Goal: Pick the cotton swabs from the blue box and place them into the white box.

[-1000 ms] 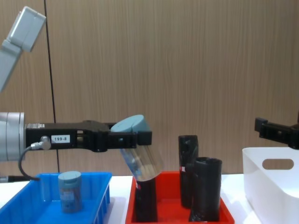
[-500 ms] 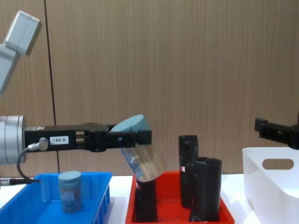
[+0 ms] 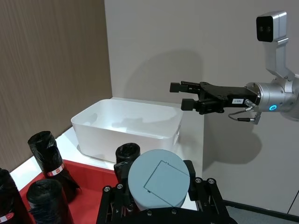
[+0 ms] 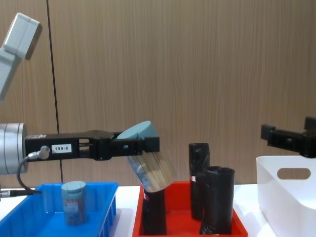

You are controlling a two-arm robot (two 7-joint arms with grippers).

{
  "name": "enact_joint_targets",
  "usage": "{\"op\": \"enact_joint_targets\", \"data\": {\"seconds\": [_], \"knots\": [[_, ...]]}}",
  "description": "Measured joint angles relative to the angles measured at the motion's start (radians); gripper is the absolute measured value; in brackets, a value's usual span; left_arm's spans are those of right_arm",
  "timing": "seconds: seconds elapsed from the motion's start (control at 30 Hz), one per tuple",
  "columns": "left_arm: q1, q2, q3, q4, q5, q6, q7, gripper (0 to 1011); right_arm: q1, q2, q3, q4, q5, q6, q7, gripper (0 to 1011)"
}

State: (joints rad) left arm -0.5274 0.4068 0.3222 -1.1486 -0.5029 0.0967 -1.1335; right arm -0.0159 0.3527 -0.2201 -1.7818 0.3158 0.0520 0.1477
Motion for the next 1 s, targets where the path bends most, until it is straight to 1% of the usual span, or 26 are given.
{"op": "enact_joint_targets", "data": {"seconds": [0.07, 0.1, 0.3, 0.4, 0.5, 0.53, 0.77, 0.83, 1.0], "knots": [[-0.001, 0.000, 0.000, 0.002, -0.001, 0.000, -0.001, 659, 0.000, 0.004, 0.000, -0.003, 0.001, 0.006, 0.016, 1002], [-0.001, 0.000, 0.000, 0.002, -0.002, 0.000, -0.002, 659, 0.001, 0.008, 0.001, -0.006, 0.002, 0.014, 0.035, 1002], [-0.002, -0.001, 0.001, 0.005, -0.003, -0.001, -0.004, 659, 0.010, 0.023, 0.001, -0.017, 0.000, 0.051, 0.102, 1001], [-0.002, -0.001, 0.001, 0.006, -0.004, -0.001, -0.005, 659, 0.022, 0.032, 0.000, -0.024, -0.010, 0.083, 0.150, 1002], [-0.002, -0.001, 0.001, 0.007, -0.004, -0.001, -0.006, 659, 0.031, 0.037, -0.002, -0.027, -0.017, 0.104, 0.184, 1002], [-0.002, -0.001, 0.001, 0.007, -0.004, -0.001, -0.006, 659, 0.037, 0.039, -0.004, -0.028, -0.023, 0.116, 0.206, 1001], [-0.003, -0.001, 0.001, 0.008, -0.005, -0.001, -0.007, 659, 0.070, 0.041, -0.017, -0.030, -0.054, 0.161, 0.296, 1002], [-0.003, -0.001, 0.001, 0.008, -0.006, -0.001, -0.007, 659, 0.084, 0.038, -0.023, -0.026, -0.068, 0.173, 0.324, 1002], [-0.003, -0.001, 0.001, 0.009, -0.006, -0.001, -0.008, 659, 0.112, 0.026, -0.039, -0.013, -0.101, 0.190, 0.372, 1002]]}}
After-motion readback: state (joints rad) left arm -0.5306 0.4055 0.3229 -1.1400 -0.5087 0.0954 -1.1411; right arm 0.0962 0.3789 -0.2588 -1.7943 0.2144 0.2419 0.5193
